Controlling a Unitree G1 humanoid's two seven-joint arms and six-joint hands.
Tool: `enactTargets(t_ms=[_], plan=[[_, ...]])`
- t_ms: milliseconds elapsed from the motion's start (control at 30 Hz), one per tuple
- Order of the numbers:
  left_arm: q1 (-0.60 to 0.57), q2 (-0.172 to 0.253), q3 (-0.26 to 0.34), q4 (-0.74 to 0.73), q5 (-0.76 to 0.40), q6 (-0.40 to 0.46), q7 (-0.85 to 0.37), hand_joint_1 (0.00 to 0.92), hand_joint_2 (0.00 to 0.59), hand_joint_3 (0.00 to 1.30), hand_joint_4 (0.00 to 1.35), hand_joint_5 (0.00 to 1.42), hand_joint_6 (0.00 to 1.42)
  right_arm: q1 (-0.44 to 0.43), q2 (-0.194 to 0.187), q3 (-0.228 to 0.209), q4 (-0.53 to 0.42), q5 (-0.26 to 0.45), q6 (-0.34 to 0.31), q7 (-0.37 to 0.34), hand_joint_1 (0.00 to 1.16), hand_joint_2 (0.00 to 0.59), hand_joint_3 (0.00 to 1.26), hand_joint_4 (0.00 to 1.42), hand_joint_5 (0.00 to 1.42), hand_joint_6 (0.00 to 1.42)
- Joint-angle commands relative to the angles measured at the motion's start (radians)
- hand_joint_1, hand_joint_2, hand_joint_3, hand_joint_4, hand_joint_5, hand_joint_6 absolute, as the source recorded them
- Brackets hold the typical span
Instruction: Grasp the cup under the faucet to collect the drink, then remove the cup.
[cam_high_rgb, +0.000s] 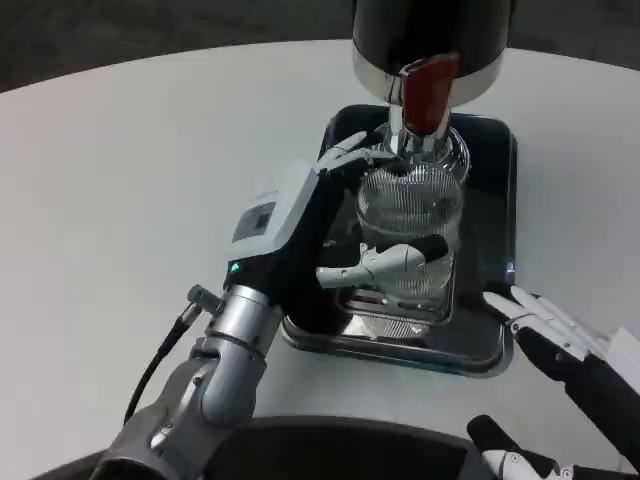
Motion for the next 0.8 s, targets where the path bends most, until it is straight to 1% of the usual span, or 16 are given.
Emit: enactTargets(t_ms=[33,100,167,267,400,467,633,700,800], plan=[[0.027,0.017,-0.003,-0.012,0.016,0.012,0.004,0.329,0.084,0.37,0.08,0.41,0.36,0.016,0.001,-0.003,-0.012,0.015,-0.012,-0.012,0.67,0.463,0.10,0.02,0.00,0.00],[0.028,0.017,-0.003,-0.015,0.017,0.013,0.003,0.327,0.077,0.34,0.07,0.39,0.35,0.017,0.001,-0.002,-0.012,0.016,-0.013,-0.014,0.67,0.464,0.10,0.02,0.00,0.00],[0.028,0.019,-0.004,-0.018,0.019,0.015,0.002,0.304,0.055,0.27,0.04,0.36,0.33,0.017,0.001,-0.002,-0.012,0.016,-0.013,-0.015,0.68,0.466,0.10,0.02,0.00,0.00],[0.029,0.019,-0.004,-0.020,0.020,0.013,-0.005,0.278,0.030,0.23,0.02,0.33,0.32,0.018,0.001,-0.004,-0.013,0.018,-0.012,-0.016,0.68,0.468,0.10,0.02,0.00,0.00],[0.028,0.021,-0.008,-0.018,0.015,0.005,-0.028,0.210,0.003,0.11,0.00,0.24,0.28,0.020,0.001,-0.005,-0.014,0.023,-0.014,-0.019,0.68,0.469,0.11,0.02,0.00,0.00],[0.030,0.021,-0.008,-0.020,0.016,0.003,-0.031,0.201,0.000,0.10,0.00,0.23,0.27,0.020,0.001,-0.004,-0.014,0.024,-0.014,-0.020,0.68,0.469,0.11,0.02,0.00,0.00],[0.037,0.021,-0.006,-0.020,0.012,-0.006,-0.035,0.178,0.000,0.00,0.00,0.23,0.25,0.023,0.001,-0.003,-0.012,0.024,-0.015,-0.023,0.68,0.469,0.11,0.02,0.00,0.00],[0.040,0.022,-0.003,-0.023,0.010,-0.008,-0.033,0.174,0.000,0.00,0.00,0.22,0.25,0.022,0.001,-0.002,-0.011,0.024,-0.015,-0.025,0.68,0.470,0.11,0.02,0.00,0.00],[0.048,0.024,0.002,-0.031,0.007,-0.006,-0.029,0.138,0.000,0.00,0.00,0.21,0.22,0.019,0.000,-0.001,-0.009,0.023,-0.015,-0.025,0.69,0.470,0.11,0.02,0.00,0.00]])
